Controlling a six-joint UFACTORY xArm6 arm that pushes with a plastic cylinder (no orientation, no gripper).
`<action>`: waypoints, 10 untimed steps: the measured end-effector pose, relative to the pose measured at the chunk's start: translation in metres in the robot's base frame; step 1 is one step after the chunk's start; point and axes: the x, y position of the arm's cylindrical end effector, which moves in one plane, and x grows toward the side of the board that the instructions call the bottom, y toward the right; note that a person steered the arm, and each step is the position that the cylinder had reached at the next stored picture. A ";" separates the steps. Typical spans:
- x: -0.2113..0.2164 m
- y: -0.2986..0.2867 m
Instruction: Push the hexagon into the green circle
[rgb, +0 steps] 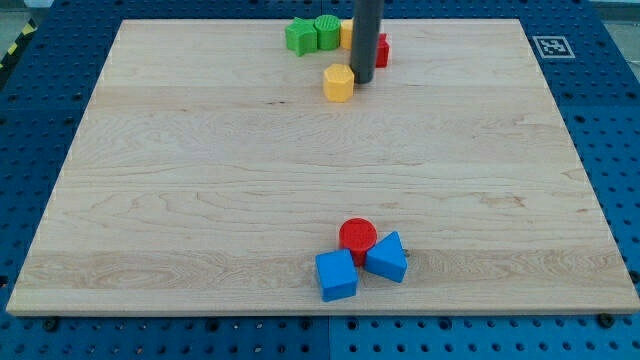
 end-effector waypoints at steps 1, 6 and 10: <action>0.023 0.013; 0.045 -0.025; 0.005 -0.022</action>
